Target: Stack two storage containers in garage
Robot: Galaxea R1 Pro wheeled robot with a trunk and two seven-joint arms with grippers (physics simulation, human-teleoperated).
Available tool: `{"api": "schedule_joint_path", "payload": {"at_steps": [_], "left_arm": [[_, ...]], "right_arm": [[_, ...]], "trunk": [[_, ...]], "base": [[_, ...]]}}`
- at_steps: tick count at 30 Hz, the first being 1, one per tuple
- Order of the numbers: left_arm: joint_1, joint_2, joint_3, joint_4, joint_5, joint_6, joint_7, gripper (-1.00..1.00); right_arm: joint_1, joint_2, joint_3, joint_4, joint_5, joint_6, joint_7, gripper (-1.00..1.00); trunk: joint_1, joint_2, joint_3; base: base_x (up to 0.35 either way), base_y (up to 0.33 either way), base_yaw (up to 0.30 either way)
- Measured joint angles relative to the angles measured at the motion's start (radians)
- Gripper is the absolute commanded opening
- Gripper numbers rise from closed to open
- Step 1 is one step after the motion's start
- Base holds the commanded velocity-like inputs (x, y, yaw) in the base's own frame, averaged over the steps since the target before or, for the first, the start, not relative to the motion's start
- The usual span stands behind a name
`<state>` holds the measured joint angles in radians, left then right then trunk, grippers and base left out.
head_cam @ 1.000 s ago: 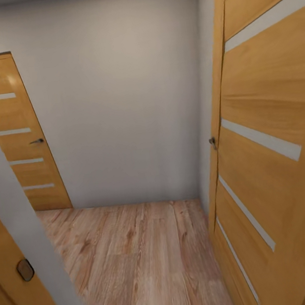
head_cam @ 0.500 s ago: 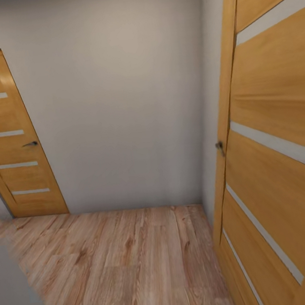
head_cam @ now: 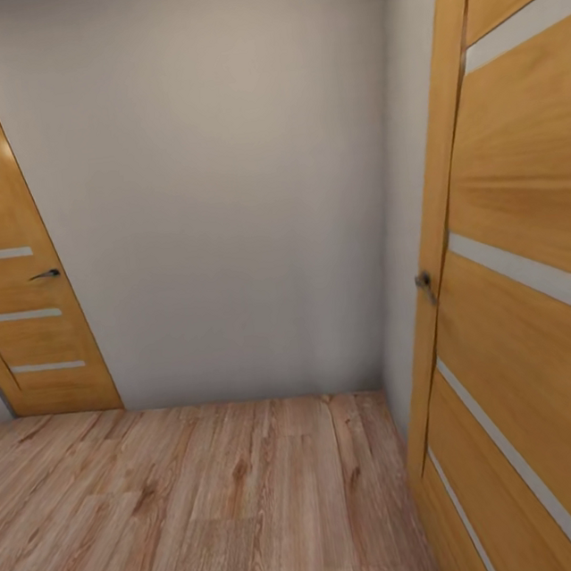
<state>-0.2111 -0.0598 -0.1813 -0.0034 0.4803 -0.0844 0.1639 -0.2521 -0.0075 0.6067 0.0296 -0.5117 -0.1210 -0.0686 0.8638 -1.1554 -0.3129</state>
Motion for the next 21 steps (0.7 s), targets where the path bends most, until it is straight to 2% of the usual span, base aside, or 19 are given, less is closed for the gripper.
{"api": "schedule_joint_path", "payload": {"at_steps": [21], "left_arm": [[0.000, 0.000, 0.001, 0.000, 0.001, -0.002, 0.000, 1.00]], "right_arm": [[0.000, -0.001, 0.000, 0.000, 0.000, 0.000, 0.000, 1.00]], "trunk": [[0.000, 0.000, 0.000]], "base": [[0.025, -0.041, 0.000]]}}
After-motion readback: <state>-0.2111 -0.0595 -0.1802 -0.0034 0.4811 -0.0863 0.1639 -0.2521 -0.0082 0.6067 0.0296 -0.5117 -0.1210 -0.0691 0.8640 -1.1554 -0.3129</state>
